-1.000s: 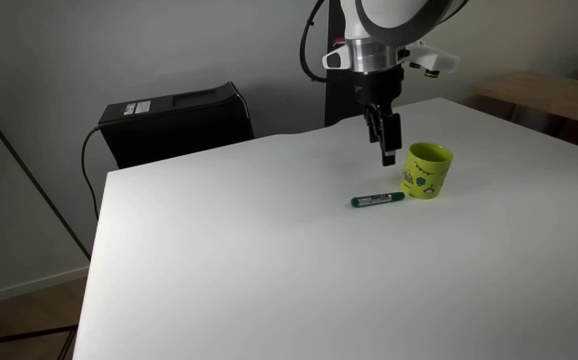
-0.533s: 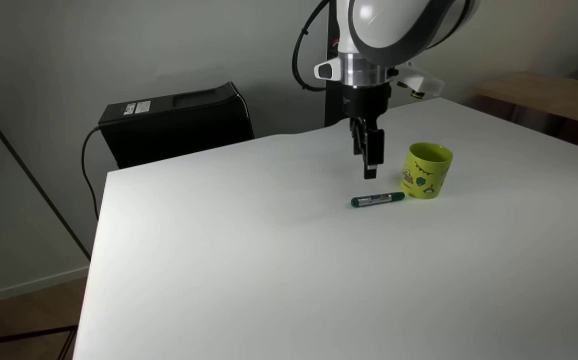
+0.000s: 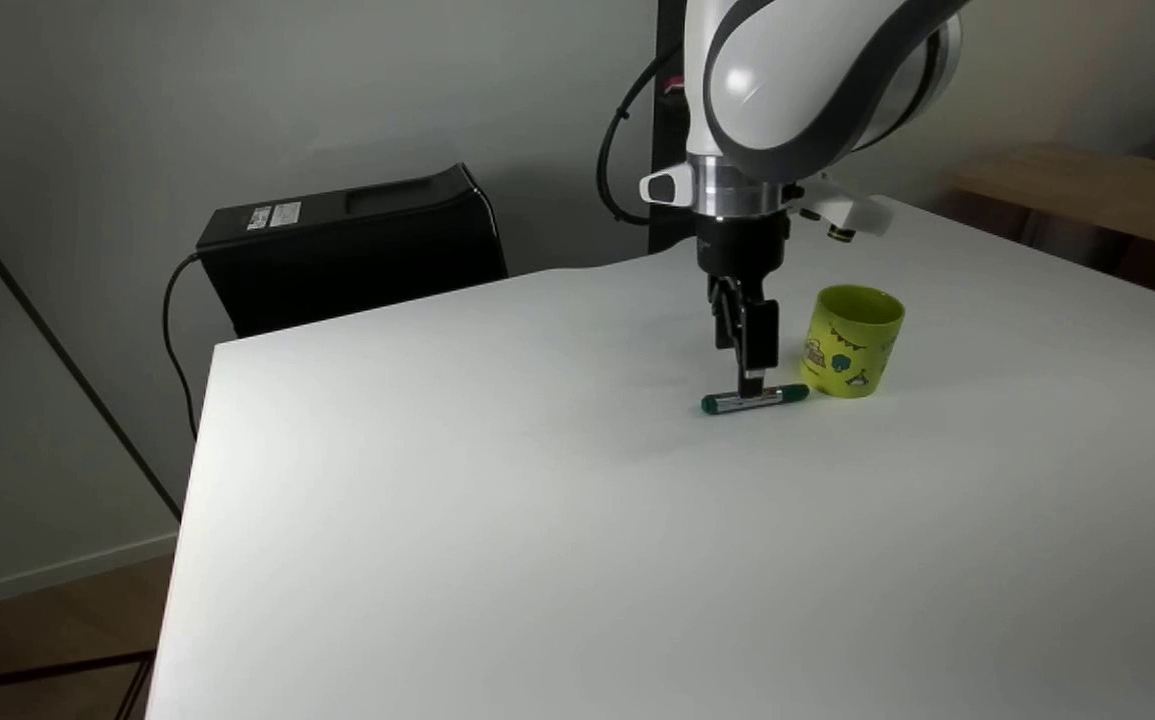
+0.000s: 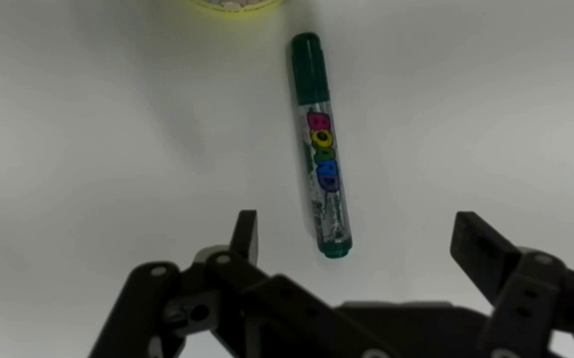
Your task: Put the marker in the mug
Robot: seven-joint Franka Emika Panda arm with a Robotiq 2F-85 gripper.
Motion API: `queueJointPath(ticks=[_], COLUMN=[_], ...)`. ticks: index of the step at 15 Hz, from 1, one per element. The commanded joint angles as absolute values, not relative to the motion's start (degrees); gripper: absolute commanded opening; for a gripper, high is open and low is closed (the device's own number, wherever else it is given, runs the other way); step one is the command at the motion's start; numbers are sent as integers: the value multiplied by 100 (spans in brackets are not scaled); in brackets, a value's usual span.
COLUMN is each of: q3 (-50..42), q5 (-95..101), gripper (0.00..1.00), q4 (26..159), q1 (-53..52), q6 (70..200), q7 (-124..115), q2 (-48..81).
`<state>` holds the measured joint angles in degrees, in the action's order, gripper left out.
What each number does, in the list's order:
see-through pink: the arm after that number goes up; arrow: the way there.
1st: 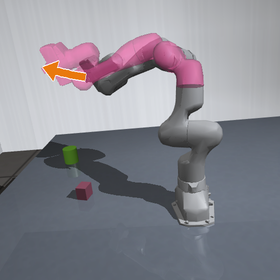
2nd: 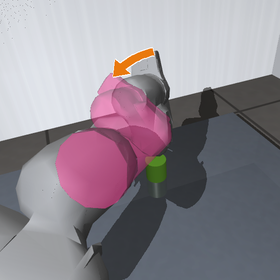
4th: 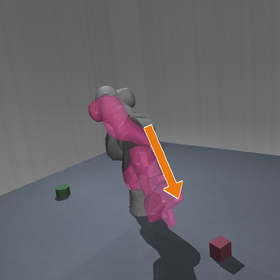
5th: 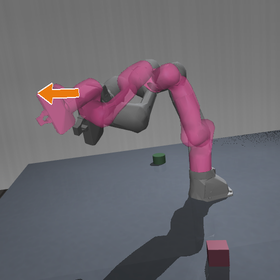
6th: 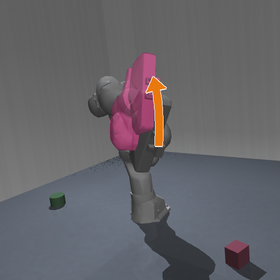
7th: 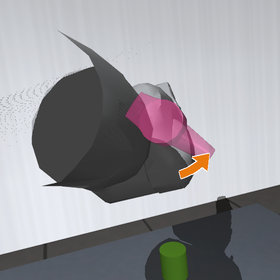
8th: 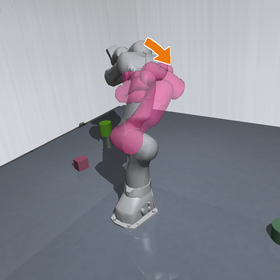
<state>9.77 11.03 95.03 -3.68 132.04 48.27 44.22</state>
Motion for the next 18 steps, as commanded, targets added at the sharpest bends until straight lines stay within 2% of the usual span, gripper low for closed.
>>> queueJointPath(ticks=[1,9,10,11,18], q3=[1045,912,874,852,601], q5=[1095,1265,1319,1364,1594], gripper=[100,100,75,74,26], q4=[9570,9624,9628,9633,9592], q1=[-280,-361,-388,-401,-584], q6=[13312,13505,13525,13546,13546], q7=[5028,5020,4995,4989,4629], q2=[4523,4785,4809,4823,4739])
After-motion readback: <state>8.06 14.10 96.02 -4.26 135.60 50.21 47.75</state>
